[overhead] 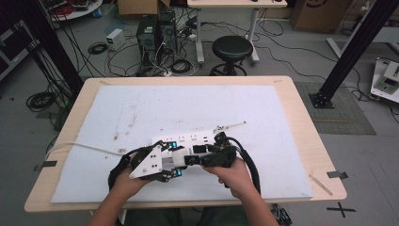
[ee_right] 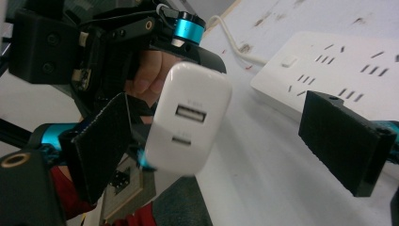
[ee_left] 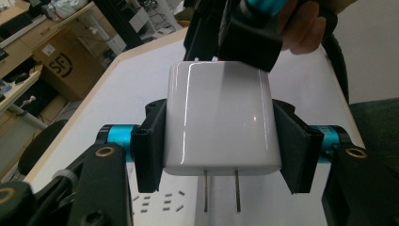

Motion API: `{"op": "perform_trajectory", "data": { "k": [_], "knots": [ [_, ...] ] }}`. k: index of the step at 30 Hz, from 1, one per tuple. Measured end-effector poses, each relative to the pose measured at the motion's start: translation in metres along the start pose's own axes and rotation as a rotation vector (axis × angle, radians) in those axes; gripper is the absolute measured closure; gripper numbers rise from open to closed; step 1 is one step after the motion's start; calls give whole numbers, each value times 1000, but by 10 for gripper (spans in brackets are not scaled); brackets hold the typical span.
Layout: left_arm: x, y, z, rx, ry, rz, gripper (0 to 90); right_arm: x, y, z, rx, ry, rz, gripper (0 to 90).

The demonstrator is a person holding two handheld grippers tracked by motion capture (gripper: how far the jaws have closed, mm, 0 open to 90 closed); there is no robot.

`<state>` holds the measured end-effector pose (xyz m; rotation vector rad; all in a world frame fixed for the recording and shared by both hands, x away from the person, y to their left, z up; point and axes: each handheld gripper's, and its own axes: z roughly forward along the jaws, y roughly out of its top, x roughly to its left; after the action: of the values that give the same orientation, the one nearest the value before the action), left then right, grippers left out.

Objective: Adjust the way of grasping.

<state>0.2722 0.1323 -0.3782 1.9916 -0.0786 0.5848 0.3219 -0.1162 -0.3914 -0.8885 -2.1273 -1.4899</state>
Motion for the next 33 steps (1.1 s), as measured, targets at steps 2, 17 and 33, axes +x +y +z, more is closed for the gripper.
{"op": "perform_trajectory", "data": {
  "k": [2, 17, 33],
  "knots": [
    [-1, 2, 2, -1, 4, 9, 425, -1, 0, 3, -3, 8, 7, 103],
    [0, 5, 6, -1, 45, 31, 425, -6, -3, 4, -85, 130, 40, 502],
    [0, 9, 10, 16, 59, 91, 411, -13, -1, 2, -48, 179, 123, 633]
  ]
}}
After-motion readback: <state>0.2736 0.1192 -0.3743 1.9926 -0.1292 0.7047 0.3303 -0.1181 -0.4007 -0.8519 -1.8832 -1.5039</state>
